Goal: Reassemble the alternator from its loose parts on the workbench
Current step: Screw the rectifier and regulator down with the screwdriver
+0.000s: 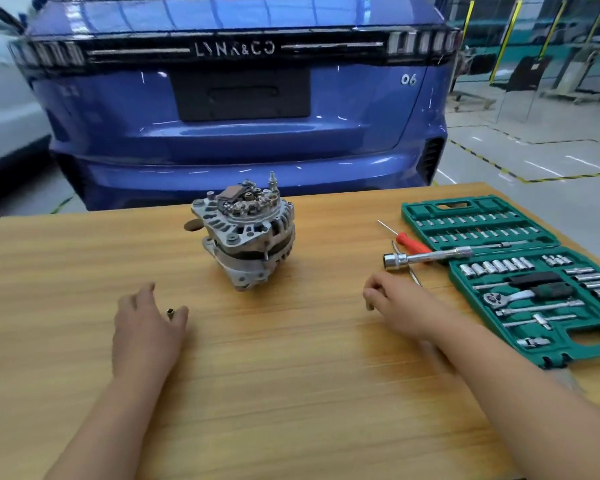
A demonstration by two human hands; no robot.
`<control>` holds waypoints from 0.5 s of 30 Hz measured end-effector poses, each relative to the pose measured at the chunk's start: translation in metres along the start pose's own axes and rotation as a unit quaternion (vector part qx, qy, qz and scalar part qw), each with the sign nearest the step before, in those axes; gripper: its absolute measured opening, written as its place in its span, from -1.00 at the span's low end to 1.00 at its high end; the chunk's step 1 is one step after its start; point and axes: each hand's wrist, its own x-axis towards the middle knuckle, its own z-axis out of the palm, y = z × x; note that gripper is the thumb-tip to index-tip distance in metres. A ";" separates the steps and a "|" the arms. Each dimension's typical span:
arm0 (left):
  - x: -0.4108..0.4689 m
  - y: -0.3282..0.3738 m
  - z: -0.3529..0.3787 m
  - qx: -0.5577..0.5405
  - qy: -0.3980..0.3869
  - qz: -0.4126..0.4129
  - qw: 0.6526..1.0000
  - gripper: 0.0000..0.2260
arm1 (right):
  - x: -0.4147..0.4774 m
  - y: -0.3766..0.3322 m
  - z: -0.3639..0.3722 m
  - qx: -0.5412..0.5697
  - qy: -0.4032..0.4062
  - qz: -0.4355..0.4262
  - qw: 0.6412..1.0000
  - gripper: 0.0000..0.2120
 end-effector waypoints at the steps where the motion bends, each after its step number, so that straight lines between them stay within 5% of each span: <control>1: 0.006 0.000 0.001 0.010 -0.018 0.003 1.000 -0.56 | 0.000 -0.001 -0.001 0.013 0.014 -0.001 1.000 -0.83; 7: -0.019 0.051 0.013 -0.030 -0.091 0.129 0.987 -0.87 | -0.015 0.052 -0.060 0.057 0.157 0.089 0.982 -0.76; 12: -0.099 0.173 0.048 -0.188 -0.230 0.252 0.921 -0.78 | -0.053 0.176 -0.151 -0.013 0.272 0.278 0.921 -0.73; 15: -0.126 0.242 0.080 -0.243 -0.314 0.285 0.872 -0.78 | -0.048 0.227 -0.175 -0.059 0.275 0.328 0.902 -0.74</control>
